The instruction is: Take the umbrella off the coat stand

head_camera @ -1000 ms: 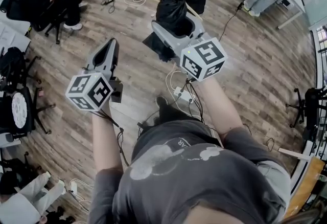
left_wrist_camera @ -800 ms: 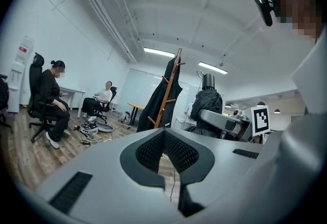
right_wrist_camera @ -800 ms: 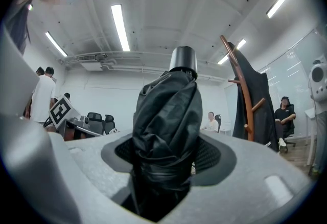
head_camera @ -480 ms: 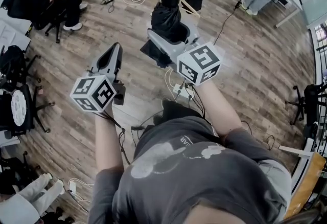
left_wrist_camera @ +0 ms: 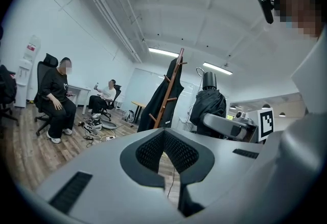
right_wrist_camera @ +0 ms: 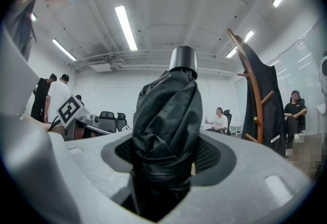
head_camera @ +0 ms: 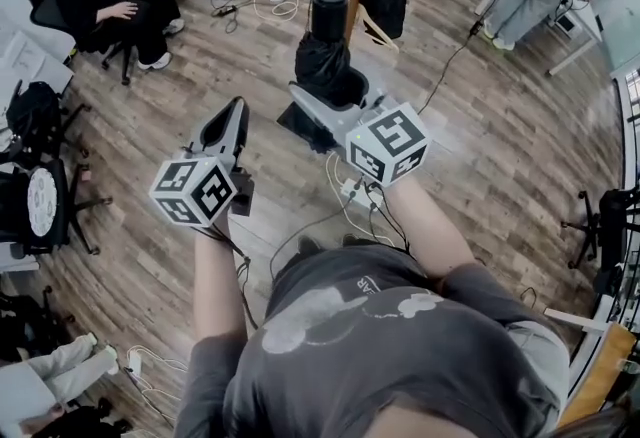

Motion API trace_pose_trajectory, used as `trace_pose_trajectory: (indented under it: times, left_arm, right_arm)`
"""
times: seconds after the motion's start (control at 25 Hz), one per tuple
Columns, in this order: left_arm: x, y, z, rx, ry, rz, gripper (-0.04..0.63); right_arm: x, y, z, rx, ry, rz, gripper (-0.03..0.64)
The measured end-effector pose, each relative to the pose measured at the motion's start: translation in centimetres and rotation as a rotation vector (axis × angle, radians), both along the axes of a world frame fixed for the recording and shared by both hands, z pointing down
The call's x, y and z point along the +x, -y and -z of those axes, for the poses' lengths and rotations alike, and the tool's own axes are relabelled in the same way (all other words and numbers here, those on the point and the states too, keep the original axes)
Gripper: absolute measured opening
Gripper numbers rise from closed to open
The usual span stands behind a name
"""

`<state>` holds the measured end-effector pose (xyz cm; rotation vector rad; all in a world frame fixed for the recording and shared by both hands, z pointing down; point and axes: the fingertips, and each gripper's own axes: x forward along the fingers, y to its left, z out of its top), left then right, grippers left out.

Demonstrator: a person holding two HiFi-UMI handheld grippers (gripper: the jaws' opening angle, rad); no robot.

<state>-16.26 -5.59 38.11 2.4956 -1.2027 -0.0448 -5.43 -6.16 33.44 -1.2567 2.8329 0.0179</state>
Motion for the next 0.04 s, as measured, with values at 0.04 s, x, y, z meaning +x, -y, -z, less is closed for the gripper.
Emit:
trace_pose_trajectory:
  times: [0.04]
  left_arm:
    - [0.34,-0.14,0.02,-0.004,-0.001,0.003,0.003]
  right_arm:
    - [0.22,-0.18,0.13,0.0,-0.001,0.006,0.272]
